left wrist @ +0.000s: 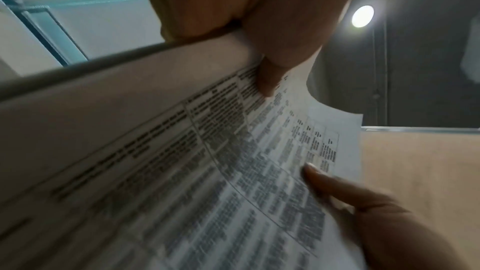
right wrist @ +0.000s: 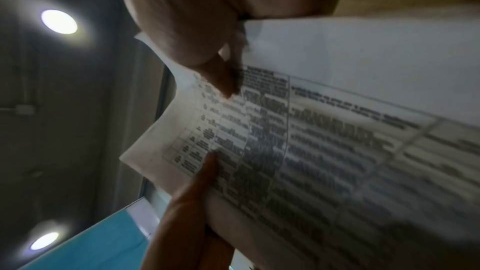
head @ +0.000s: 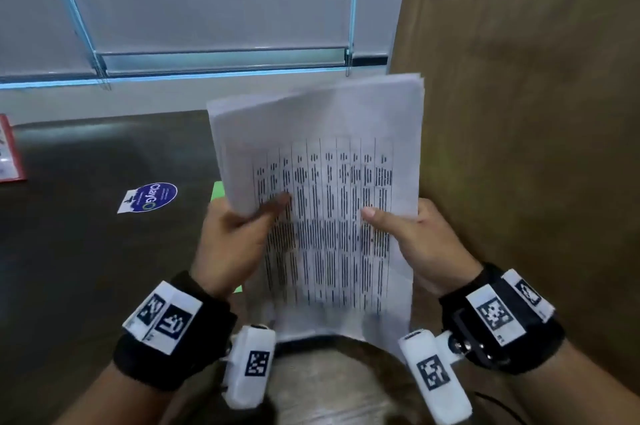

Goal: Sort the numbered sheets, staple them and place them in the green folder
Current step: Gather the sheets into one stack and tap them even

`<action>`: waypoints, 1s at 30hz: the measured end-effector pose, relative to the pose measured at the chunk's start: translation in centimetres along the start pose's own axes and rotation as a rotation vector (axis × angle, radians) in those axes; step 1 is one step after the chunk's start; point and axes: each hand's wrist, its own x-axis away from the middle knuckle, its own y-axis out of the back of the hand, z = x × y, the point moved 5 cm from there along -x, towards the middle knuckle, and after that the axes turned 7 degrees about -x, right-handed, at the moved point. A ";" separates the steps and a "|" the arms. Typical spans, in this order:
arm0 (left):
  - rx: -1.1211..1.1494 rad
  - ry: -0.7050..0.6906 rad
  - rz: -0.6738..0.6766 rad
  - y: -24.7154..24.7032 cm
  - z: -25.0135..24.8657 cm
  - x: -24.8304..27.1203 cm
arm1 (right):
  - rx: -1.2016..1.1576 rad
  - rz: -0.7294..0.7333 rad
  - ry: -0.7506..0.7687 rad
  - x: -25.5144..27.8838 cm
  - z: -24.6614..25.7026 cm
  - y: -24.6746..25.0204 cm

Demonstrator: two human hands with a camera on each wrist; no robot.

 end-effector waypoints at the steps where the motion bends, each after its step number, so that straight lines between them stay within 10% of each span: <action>1: -0.020 -0.076 -0.019 -0.2 -0.8 0.3 | 0.003 -0.028 0.067 0.2 0.5 -0.3; 5: 0.002 -0.086 -0.083 -0.8 0.3 2.0 | -0.035 -0.088 0.223 1.6 -0.5 -1.4; 12: -0.077 0.120 0.066 -1.8 6.2 3.3 | 0.158 -0.234 -0.116 1.5 -8.9 0.5; 17: -0.006 0.049 0.017 -0.9 5.2 1.6 | 0.126 -0.077 0.115 0.1 -5.0 -0.3; 23: -0.090 0.239 -0.007 -2.2 10.3 4.2 | 0.290 -0.145 -0.189 1.6 -11.7 1.1; 30: -0.069 0.168 -0.003 -1.4 8.2 2.7 | 0.187 -0.073 -0.083 0.6 -9.1 1.2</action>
